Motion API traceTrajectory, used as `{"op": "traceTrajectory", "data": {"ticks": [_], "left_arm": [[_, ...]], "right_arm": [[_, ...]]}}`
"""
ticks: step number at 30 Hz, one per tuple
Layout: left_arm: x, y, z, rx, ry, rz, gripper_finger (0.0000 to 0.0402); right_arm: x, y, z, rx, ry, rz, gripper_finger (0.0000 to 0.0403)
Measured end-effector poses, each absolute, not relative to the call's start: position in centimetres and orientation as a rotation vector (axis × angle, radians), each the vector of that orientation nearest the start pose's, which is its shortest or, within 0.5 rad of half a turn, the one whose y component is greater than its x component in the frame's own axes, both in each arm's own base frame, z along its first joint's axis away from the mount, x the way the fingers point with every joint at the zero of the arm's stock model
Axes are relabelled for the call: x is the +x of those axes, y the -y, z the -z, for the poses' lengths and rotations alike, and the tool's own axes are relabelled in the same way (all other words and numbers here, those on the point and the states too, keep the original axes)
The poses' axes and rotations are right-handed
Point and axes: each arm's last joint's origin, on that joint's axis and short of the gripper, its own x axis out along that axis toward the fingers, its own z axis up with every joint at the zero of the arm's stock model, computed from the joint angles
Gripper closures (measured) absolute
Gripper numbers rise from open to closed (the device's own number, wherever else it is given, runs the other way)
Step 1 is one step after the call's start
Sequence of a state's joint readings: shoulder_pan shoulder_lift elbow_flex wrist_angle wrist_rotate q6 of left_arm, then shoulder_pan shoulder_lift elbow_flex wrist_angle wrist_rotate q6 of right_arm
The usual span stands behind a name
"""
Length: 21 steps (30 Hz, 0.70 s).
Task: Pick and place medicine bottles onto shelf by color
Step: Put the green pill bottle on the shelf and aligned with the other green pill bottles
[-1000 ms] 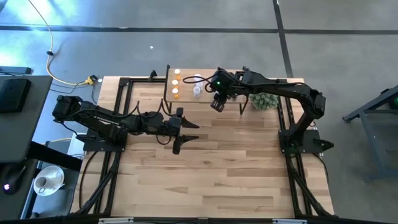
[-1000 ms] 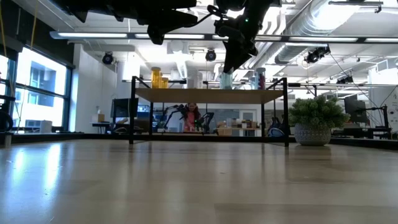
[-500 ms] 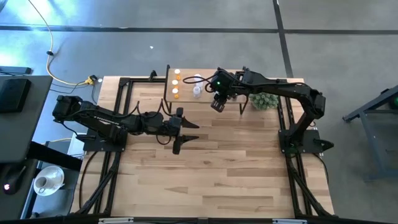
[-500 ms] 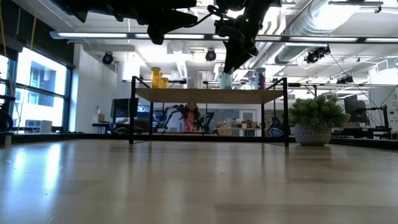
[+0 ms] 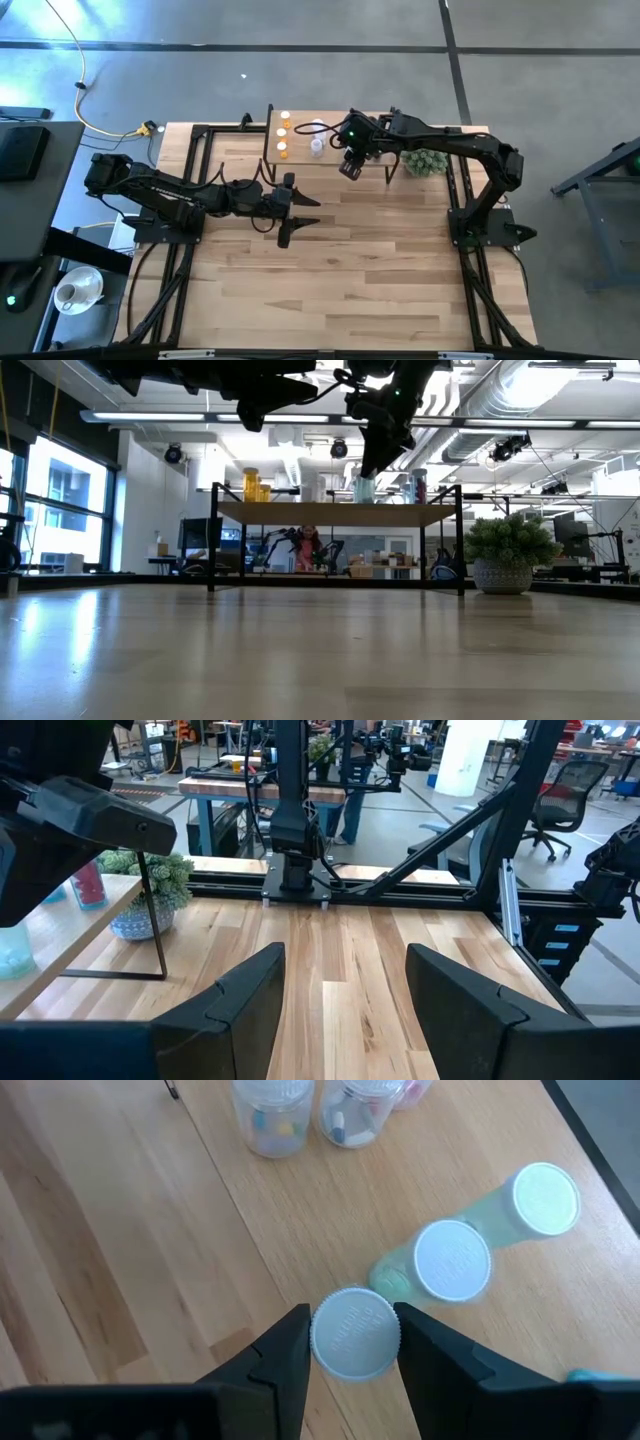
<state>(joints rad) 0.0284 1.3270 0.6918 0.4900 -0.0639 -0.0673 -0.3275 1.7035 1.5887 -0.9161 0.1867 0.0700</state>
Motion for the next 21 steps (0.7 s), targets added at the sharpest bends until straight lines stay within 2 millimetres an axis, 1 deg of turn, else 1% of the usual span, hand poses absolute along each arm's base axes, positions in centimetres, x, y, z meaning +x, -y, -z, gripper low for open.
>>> {"op": "traceTrajectory", "data": {"ticks": [12,21], "left_arm": [[28.45,-0.99,-24.87,-0.065,-0.142,-0.097,0.0204],[28.45,-0.99,-24.87,-0.065,-0.142,-0.097,0.0204]], "right_arm": [[33.41,11.93,-31.43,0.157,-1.016,0.517,0.0272],[33.51,11.93,-31.49,0.138,-1.010,0.494,0.0272]]}}
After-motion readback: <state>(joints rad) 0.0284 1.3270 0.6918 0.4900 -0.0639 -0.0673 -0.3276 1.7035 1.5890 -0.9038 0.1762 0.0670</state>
